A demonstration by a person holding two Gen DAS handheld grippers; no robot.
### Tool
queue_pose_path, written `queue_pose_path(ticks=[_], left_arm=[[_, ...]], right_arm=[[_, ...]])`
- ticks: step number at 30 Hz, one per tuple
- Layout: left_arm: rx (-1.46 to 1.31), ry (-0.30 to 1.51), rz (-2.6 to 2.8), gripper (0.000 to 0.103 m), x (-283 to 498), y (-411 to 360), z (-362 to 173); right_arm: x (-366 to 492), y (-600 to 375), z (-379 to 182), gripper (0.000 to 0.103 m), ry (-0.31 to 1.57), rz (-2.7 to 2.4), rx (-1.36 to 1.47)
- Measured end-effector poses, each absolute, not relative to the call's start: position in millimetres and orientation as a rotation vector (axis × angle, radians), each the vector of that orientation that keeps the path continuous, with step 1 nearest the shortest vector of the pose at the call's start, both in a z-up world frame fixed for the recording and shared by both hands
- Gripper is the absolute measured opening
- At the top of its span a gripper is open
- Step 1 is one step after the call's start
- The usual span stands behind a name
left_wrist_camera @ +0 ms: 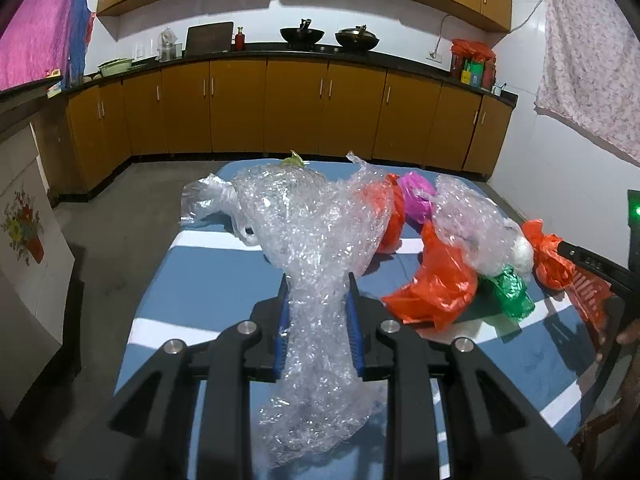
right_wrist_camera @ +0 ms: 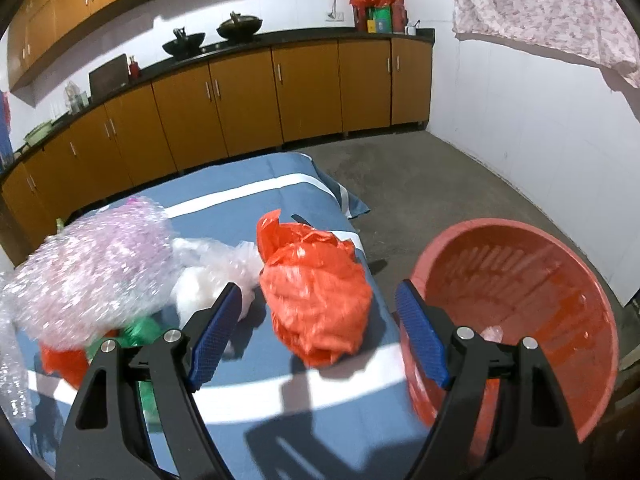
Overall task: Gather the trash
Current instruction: 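Grasp the orange-red plastic bag with the right tool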
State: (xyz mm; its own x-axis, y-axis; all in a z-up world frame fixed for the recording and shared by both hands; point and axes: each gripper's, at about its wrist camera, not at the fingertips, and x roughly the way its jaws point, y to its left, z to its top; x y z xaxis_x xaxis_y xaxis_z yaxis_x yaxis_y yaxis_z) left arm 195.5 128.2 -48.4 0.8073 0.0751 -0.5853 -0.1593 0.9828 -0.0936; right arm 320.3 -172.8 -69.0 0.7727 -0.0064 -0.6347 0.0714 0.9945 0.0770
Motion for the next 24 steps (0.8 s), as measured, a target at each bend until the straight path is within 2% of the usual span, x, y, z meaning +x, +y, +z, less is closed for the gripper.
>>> queue_pose_path(ticks=[5, 10, 13, 24], left_arm=[[-0.14, 0.623, 0.125, 0.026, 205, 130, -48], [-0.134, 0.624, 0.121, 0.026, 209, 128, -48], [-0.141, 0.622, 0.118, 0.026, 208, 127, -47], [-0.147, 0.583, 0.071, 0.026, 198, 115, -29]], right_arm=[[339, -166, -82, 0.079, 0.736, -0.037, 0.047], [342, -163, -91, 0.057, 0.775, -0.02, 0.012], [337, -163, -91, 0.05, 0.771, -0.013, 0.003], [278, -185, -66, 0.048, 0.699, 0.001, 0.056]])
